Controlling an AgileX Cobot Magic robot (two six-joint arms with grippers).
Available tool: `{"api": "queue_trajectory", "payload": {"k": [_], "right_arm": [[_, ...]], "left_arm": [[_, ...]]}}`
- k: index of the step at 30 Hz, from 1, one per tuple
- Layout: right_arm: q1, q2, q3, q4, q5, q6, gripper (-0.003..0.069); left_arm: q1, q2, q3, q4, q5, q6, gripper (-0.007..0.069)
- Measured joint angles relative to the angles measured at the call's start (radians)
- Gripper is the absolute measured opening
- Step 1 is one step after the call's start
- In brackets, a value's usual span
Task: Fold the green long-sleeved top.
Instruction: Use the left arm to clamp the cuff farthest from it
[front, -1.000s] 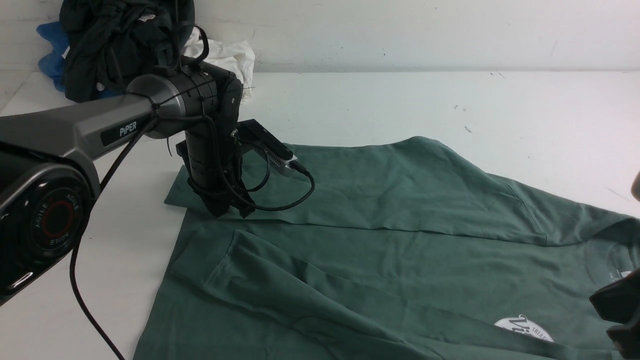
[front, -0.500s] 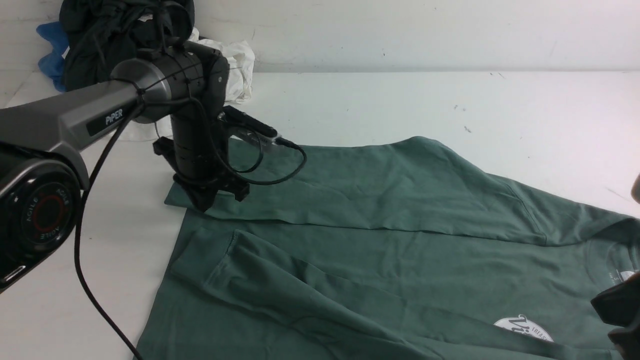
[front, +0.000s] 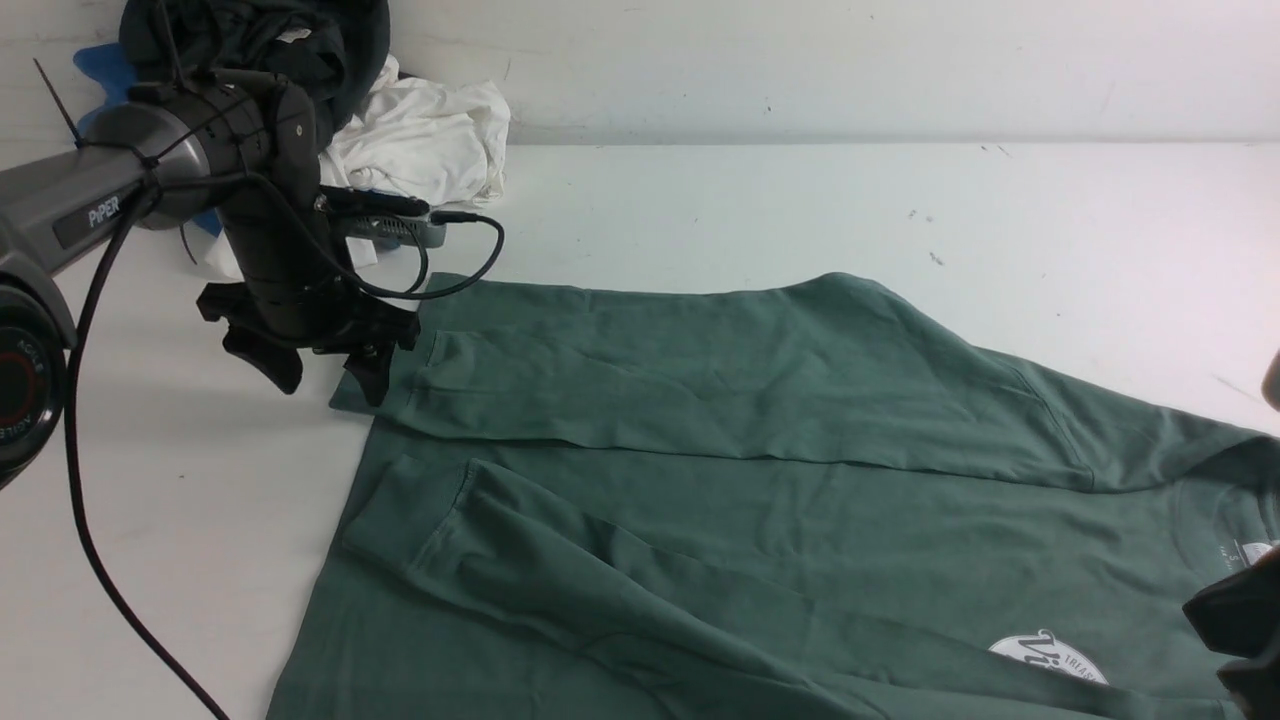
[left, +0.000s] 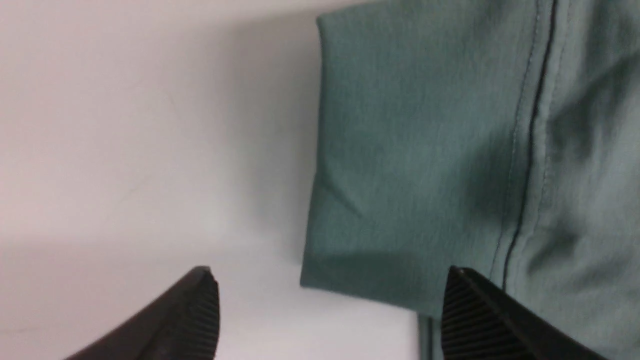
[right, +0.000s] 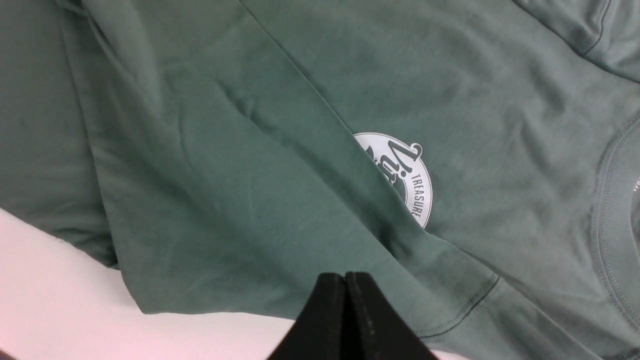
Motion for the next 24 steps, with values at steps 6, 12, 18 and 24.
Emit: {"api": "queue_trajectory", "payload": {"k": [6, 12, 18, 24], "right_arm": [[0.000, 0.000, 0.000, 0.000, 0.000, 0.000, -0.0015], [0.000, 0.000, 0.000, 0.000, -0.008, 0.000, -0.0015], [0.000, 0.000, 0.000, -0.001, -0.017, 0.000, -0.0015], [0.000, 0.000, 0.000, -0.001, -0.023, 0.000, -0.0015]], "left_arm": [[0.002, 0.029, -0.001, -0.026, -0.027, -0.001, 0.0453], [0.001, 0.033, -0.003, -0.054, -0.030, -0.002, 0.0174], [0.001, 0.001, -0.003, -0.039, -0.030, 0.006, 0.0025], [-0.020, -0.096, -0.002, -0.030, -0.003, 0.033, 0.0024]]}}
